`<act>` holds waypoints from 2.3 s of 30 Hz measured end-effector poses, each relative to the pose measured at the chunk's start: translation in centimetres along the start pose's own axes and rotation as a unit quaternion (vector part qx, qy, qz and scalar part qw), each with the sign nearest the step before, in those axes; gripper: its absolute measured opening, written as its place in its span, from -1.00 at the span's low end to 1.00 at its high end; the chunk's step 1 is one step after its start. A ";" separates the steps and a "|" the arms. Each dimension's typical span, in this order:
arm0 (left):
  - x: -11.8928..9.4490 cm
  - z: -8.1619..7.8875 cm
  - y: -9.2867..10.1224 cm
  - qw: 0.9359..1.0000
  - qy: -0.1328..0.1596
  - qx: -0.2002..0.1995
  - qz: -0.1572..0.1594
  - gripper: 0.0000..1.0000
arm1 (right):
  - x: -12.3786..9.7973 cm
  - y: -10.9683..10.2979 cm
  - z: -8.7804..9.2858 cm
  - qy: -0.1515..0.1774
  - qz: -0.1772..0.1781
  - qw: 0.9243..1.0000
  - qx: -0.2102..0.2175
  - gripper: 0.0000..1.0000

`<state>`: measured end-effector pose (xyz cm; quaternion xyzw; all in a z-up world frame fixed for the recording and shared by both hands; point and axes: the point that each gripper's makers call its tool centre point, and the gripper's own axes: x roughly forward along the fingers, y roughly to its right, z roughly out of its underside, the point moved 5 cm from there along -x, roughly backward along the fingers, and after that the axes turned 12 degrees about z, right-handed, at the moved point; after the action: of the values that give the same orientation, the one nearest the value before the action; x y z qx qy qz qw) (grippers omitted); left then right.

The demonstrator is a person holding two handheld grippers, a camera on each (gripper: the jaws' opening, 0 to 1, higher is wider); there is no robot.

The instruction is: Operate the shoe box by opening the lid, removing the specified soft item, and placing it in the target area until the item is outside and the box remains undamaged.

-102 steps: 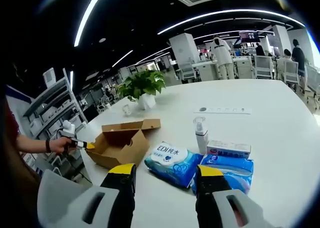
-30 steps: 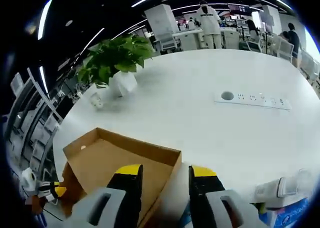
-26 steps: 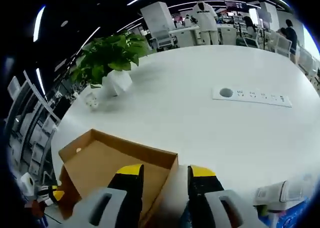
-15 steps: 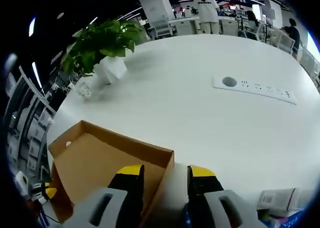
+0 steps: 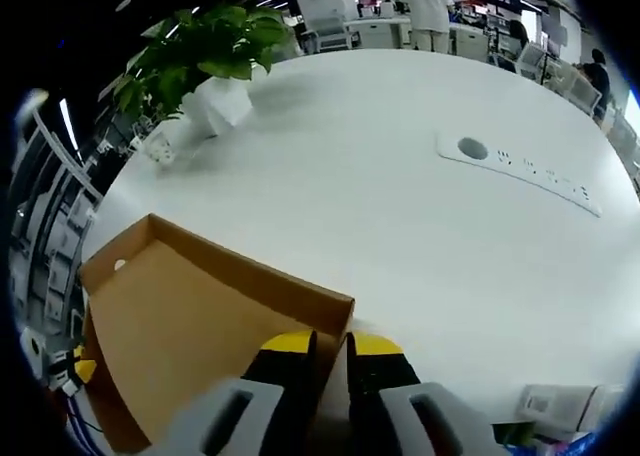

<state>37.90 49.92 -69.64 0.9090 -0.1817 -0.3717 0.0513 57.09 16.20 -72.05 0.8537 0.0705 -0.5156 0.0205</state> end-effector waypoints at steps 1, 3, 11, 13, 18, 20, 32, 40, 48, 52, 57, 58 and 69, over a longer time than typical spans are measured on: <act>0.0 0.0 0.0 1.000 0.000 0.001 0.000 -0.88 | 0.0 0.1 0.0 0.000 0.005 1.000 0.001 -0.89; 0.0 0.0 0.0 1.000 -0.001 0.004 -0.001 -0.88 | -0.3 0.0 -0.1 0.001 0.012 1.000 -0.001 -0.91; 0.1 0.1 0.1 1.000 -0.001 0.006 -0.006 -0.88 | -2.0 0.2 -1.2 0.022 0.021 1.000 -0.008 -0.96; 0.1 0.1 0.1 1.000 -0.002 0.003 -0.006 -0.88 | -2.3 0.3 -1.4 0.026 0.022 0.999 -0.008 -0.96; 0.3 0.3 0.1 1.000 -0.003 0.001 -0.009 -0.89 | -3.3 0.5 -1.6 0.034 0.026 0.999 -0.009 -0.97; 0.3 0.2 0.1 1.000 -0.004 0.003 -0.011 -0.89 | -3.8 0.5 -1.9 0.040 0.026 0.999 -0.009 -0.97; 0.4 0.2 0.1 1.000 -0.003 -0.005 -0.017 -0.89 | -6.7 0.5 -2.7 0.074 0.023 0.997 -0.013 -0.98; 0.7 0.4 0.0 1.000 -0.006 -0.015 -0.021 -0.89 | -8.9 0.4 -2.8 0.102 0.021 0.995 -0.011 -1.00; 0.6 0.5 0.0 0.999 -0.003 -0.037 -0.021 -0.89 | -11.2 0.0 -2.7 0.135 0.023 0.991 -0.004 -1.00; 0.6 0.5 0.0 0.999 -0.004 -0.037 -0.023 -0.89 | -12.2 -0.1 -2.4 0.149 0.021 0.988 -0.018 -1.00; 0.6 0.5 0.1 0.999 -0.005 -0.041 -0.025 -0.89 | -13.1 0.2 -1.5 0.158 0.022 0.987 -0.019 -1.00; 0.6 0.5 0.1 0.999 -0.005 -0.041 -0.025 -0.89 | -13.2 0.2 -1.4 0.159 0.023 0.987 -0.018 -1.00; 0.6 0.6 0.3 0.998 -0.002 -0.057 -0.033 -0.88 | -15.0 0.0 -1.3 0.188 0.024 0.982 -0.007 -1.00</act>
<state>37.77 49.43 -70.41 0.9091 -0.1304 -0.3850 0.0907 51.37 14.85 -58.18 0.9366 0.0563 -0.3450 0.0250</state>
